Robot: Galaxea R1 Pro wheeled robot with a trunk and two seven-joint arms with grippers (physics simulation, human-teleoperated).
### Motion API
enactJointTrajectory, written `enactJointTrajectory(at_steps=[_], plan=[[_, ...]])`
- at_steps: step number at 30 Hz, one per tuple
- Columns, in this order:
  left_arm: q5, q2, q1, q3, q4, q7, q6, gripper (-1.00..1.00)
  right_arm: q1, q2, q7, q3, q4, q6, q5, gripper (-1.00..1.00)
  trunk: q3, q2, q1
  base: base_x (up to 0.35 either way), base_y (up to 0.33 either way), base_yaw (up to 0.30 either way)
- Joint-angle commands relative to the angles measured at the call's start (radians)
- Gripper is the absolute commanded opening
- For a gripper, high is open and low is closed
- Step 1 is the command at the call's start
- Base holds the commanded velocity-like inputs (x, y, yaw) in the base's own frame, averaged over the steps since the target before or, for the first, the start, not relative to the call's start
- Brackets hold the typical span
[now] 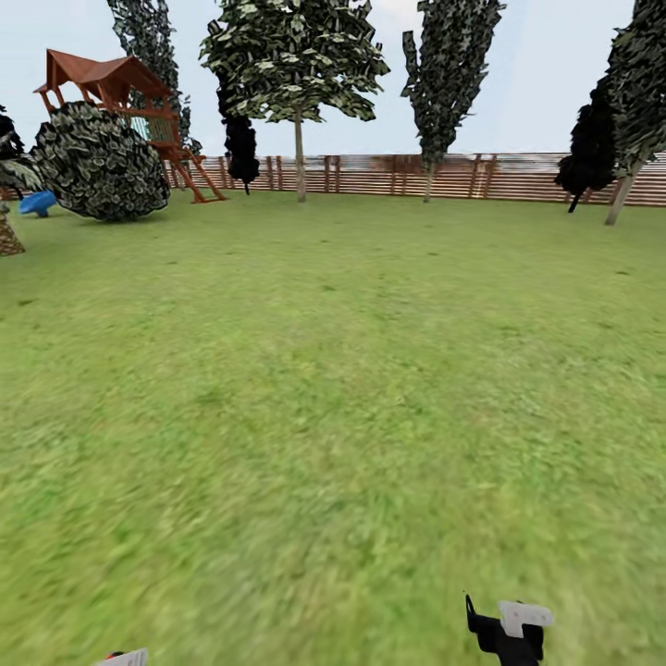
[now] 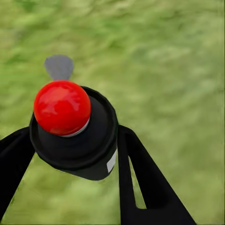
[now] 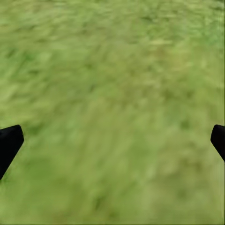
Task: In the garden, pick up the pesticide atomizer on the floor and spray pesticide onto both trees until each tree trunk is fully covered.
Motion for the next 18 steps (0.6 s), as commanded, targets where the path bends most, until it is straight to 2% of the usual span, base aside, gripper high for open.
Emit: enactJointTrajectory(at_steps=[1, 18], plan=[[0.0, 0.0, 0.0, 0.0, 0.0, 0.0, 0.0, -1.0, 0.0, 0.0, 0.0, 0.0, 0.0, 0.0, 0.0, 1.0, 0.0, 0.0, 0.0, 0.337, 0.075, 0.261], [0.0, 0.0, 0.0, 0.001, 0.0, 0.0, 0.0, -1.0, 0.0, -0.002, 0.0, 0.0, 0.0, 0.0, 0.0, 1.0, 0.0, 0.0, 0.0, 0.338, 0.066, 0.018]])
